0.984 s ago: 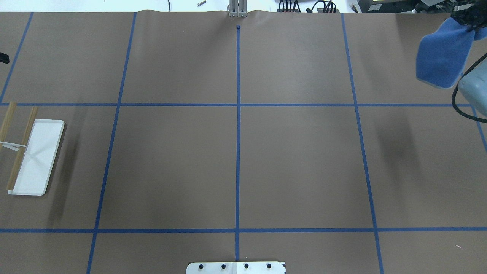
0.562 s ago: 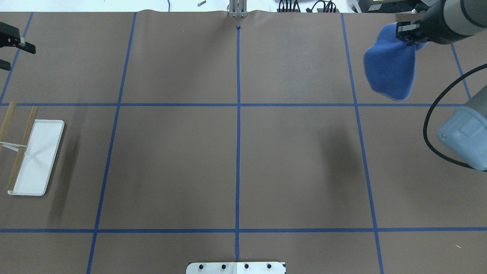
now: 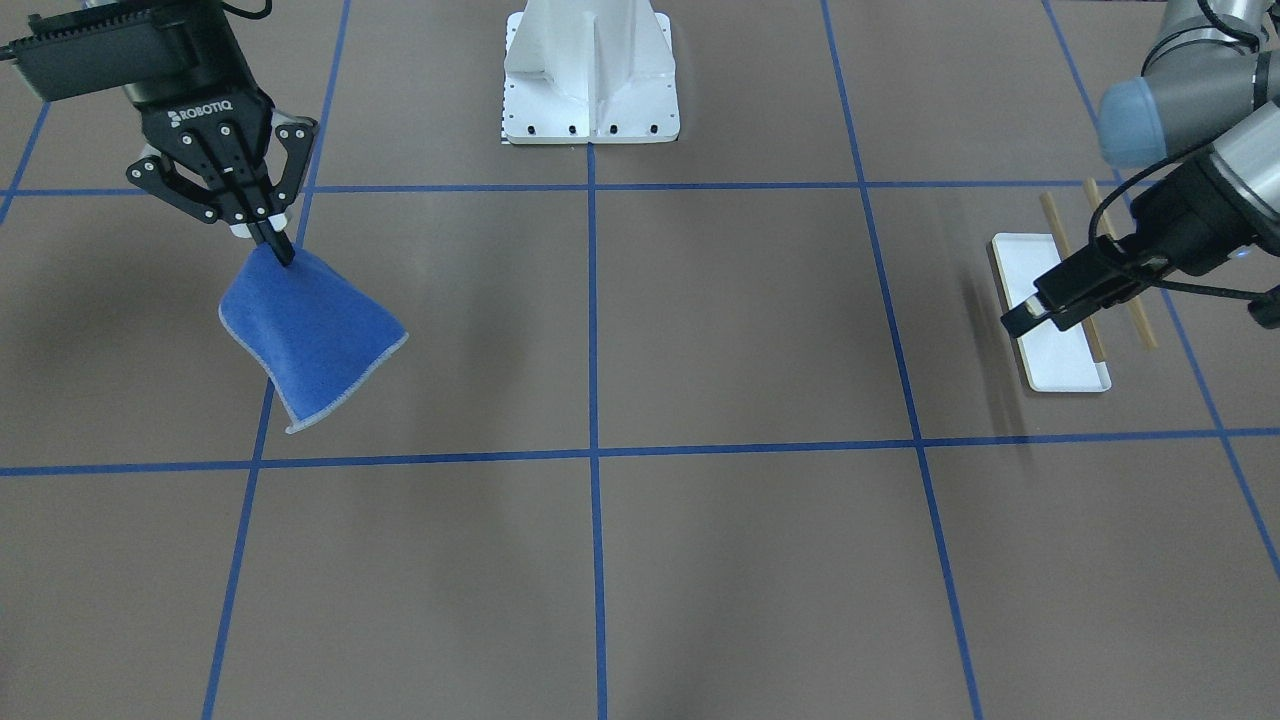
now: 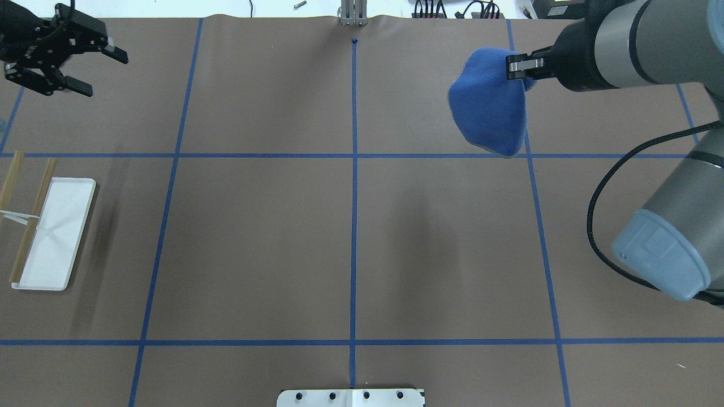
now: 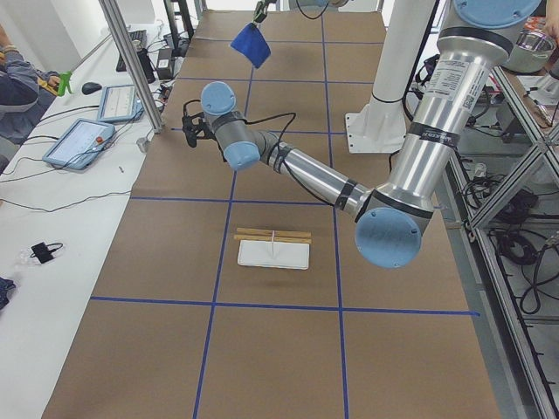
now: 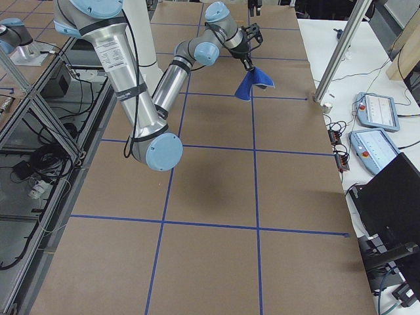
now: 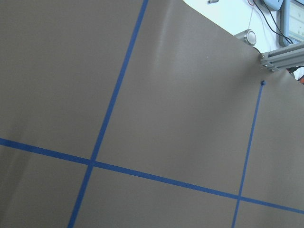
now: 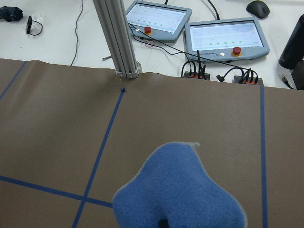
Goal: Hang towel on rack
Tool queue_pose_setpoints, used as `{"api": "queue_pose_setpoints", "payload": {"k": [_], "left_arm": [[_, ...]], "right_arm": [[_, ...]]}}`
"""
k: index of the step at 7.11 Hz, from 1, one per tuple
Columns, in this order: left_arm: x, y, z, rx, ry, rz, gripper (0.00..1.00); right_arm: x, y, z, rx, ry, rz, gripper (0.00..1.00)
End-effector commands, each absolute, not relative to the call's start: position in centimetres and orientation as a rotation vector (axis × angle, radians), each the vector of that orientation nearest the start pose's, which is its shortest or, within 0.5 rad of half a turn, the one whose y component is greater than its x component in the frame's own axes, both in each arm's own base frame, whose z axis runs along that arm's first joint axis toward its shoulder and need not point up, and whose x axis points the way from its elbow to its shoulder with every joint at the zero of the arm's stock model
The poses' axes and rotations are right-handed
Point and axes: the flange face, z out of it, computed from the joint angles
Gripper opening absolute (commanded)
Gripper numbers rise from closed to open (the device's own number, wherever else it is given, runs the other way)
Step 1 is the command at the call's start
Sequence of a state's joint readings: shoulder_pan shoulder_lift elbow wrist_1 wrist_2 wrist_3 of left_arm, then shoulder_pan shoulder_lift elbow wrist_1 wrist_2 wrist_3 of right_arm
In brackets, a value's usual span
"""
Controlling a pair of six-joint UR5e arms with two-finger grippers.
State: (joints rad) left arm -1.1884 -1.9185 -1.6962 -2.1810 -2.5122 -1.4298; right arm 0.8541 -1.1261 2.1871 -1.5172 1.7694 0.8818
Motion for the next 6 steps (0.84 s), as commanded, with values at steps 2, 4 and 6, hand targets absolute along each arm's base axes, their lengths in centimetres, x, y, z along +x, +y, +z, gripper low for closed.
{"api": "queue_pose_setpoints", "payload": {"k": [2, 4, 6], "left_arm": [[21.9, -59.0, 30.1, -0.317, 1.384, -0.657, 0.98], [28.2, -55.0, 28.0, -0.137, 1.604, -0.504, 0.98], [33.1, -51.6, 27.1, 0.139, 1.8, -0.446, 0.98]], "right_arm": [[-27.5, -44.2, 11.4, 0.708, -1.017, -0.031, 0.0], [-28.8, -44.7, 11.0, 0.761, -1.079, -0.048, 0.0], [-29.2, -44.4, 10.3, 0.797, -1.126, -0.064, 0.0]]}}
